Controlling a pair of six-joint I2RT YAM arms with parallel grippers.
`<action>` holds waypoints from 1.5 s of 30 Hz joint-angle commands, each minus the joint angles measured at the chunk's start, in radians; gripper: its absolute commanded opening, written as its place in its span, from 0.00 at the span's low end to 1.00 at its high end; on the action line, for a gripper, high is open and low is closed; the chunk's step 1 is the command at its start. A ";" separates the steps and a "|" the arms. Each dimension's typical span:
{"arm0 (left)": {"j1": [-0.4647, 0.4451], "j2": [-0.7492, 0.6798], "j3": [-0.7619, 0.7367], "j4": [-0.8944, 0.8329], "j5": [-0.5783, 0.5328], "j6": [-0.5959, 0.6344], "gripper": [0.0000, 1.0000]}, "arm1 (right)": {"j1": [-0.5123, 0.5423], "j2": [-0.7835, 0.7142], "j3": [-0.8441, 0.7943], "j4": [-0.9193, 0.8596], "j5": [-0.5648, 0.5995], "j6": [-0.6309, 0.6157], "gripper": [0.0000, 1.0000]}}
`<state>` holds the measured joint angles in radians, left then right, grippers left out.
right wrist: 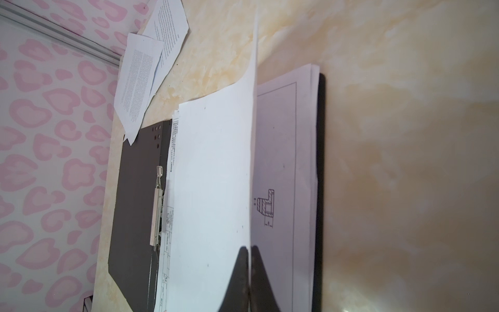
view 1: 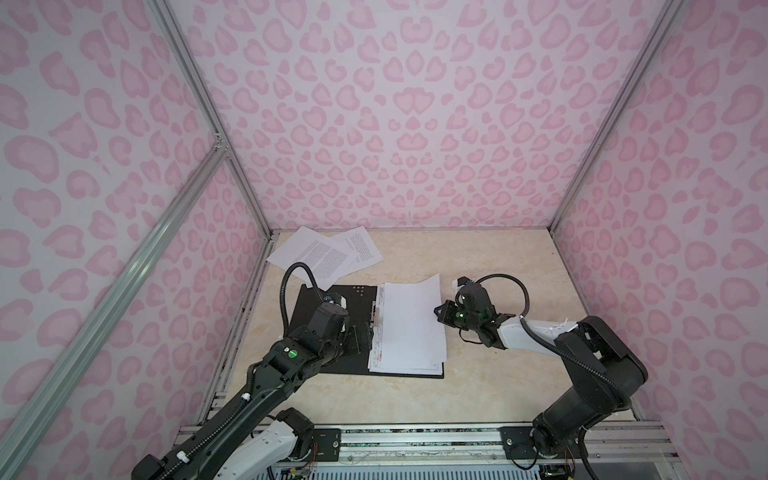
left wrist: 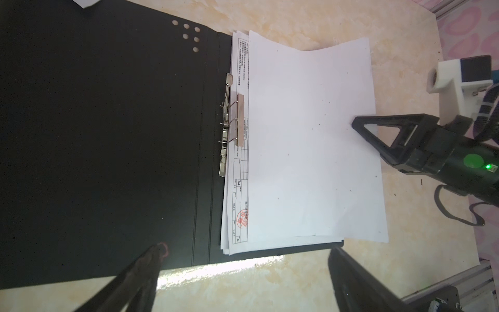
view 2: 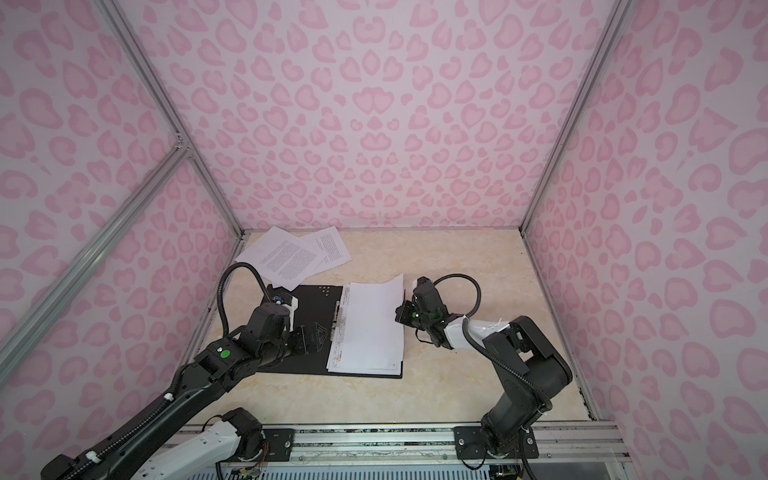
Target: Put the files into the folder
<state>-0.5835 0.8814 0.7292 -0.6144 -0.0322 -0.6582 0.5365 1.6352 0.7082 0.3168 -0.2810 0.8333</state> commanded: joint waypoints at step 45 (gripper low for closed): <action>0.017 0.059 0.023 0.019 0.032 -0.048 0.97 | 0.117 0.027 -0.039 0.113 0.140 0.150 0.27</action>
<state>-0.5694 0.9318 0.7357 -0.6109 0.0002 -0.6891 0.6506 1.6703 0.6796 0.4213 -0.1715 0.9764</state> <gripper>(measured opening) 0.976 0.237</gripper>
